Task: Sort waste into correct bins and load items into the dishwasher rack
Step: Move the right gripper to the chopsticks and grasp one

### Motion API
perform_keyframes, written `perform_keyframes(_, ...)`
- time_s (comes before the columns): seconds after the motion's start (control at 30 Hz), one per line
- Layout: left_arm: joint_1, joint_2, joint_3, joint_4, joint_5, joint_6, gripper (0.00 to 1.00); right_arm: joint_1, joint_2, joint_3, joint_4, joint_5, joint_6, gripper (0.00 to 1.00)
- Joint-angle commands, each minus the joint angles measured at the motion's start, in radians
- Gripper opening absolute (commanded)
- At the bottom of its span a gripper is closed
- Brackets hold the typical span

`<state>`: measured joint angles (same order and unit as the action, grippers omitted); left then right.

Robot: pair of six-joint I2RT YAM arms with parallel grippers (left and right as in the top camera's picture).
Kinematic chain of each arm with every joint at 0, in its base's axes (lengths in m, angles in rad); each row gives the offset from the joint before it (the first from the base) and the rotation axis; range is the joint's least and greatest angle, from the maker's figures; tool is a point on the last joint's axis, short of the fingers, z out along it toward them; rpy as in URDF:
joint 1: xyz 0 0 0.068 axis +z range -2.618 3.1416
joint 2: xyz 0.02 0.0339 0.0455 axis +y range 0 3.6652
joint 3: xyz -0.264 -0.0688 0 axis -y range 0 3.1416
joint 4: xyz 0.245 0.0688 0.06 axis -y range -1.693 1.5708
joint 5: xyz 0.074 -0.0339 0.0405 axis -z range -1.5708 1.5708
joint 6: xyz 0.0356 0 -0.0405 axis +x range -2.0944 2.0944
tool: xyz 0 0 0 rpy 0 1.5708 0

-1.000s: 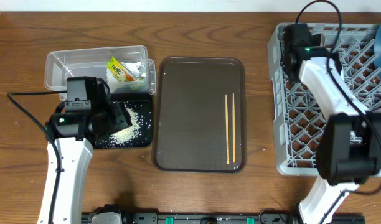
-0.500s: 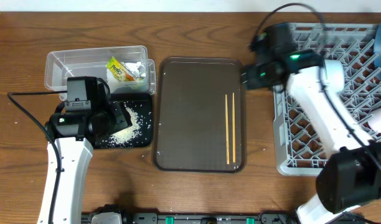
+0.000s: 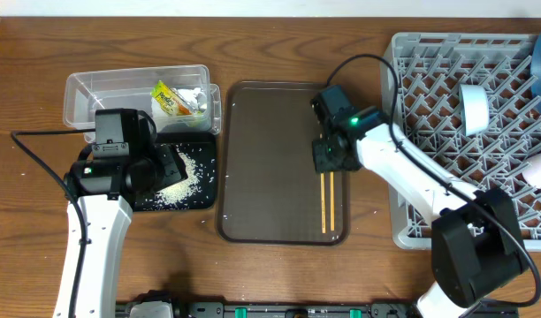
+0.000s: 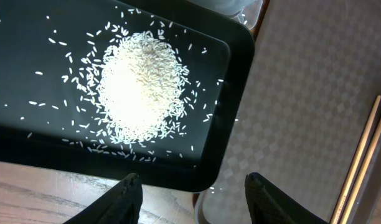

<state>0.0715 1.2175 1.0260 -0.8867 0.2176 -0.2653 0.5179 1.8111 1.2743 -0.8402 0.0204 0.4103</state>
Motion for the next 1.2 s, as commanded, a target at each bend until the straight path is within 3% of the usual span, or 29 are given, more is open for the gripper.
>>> perform_keyframes(0.0,0.005,-0.002,0.004,-0.003,-0.006,0.002,0.56,0.026,0.011,-0.05,0.026,0.02,0.058,0.41)
perform_keyframes(0.37,0.005,-0.002,0.004,-0.003,-0.006,0.001,0.56,0.055,0.011,-0.149,0.084,0.036,0.118,0.3)
perform_keyframes(1.17,0.005,-0.002,0.004,-0.003,-0.006,0.001,0.56,0.066,0.024,-0.246,0.15,0.031,0.159,0.19)
